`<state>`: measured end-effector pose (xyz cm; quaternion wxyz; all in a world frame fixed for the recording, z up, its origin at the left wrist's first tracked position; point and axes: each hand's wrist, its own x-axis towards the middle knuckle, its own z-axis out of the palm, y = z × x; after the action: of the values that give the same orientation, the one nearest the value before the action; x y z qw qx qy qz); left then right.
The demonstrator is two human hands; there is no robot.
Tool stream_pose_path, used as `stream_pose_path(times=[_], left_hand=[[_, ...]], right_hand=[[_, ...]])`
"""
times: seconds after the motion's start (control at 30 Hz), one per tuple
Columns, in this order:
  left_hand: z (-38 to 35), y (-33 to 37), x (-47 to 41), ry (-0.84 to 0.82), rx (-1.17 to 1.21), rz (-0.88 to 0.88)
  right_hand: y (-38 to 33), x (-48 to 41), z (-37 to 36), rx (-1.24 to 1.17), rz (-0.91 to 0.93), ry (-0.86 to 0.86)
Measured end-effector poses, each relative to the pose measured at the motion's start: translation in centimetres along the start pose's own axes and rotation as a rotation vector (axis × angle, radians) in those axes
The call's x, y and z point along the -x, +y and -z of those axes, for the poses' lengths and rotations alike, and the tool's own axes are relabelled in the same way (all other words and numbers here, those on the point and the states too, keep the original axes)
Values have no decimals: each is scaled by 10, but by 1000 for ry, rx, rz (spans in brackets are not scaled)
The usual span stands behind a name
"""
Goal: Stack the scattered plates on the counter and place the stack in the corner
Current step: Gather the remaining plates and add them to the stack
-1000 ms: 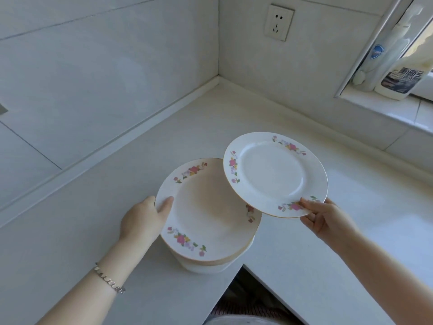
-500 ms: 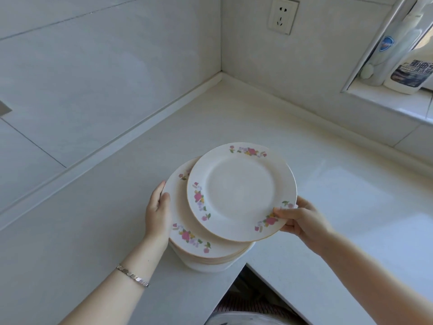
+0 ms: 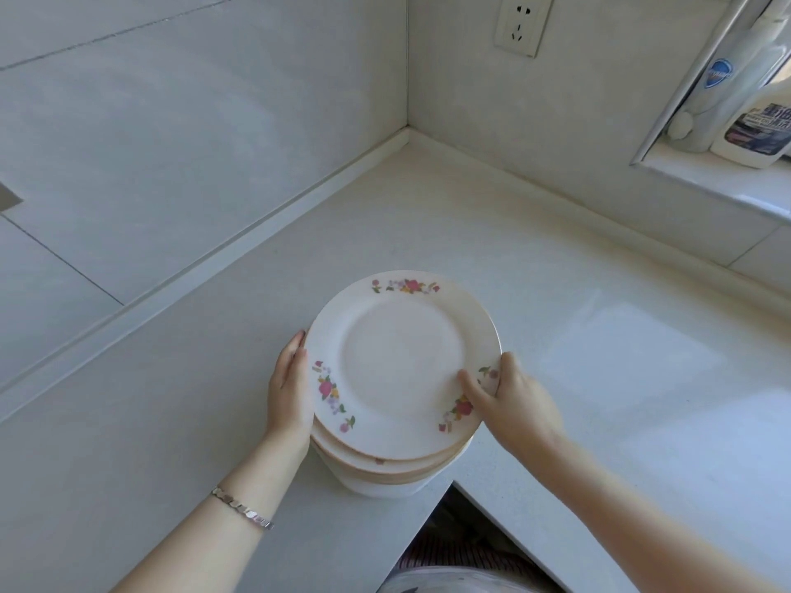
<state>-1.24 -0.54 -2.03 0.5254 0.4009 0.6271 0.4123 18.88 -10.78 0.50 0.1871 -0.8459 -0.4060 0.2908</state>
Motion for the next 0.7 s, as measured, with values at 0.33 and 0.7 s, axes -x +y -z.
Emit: stream_pose_path(times=[0.33,0.7], left_hand=[[4,1,-2,-73,2,32],[11,10,3,-102,-453,-156]], right_hand=[[-21,-32,-6,-705,-49,-81],[-13,-31,-5,-647,-13,-125]])
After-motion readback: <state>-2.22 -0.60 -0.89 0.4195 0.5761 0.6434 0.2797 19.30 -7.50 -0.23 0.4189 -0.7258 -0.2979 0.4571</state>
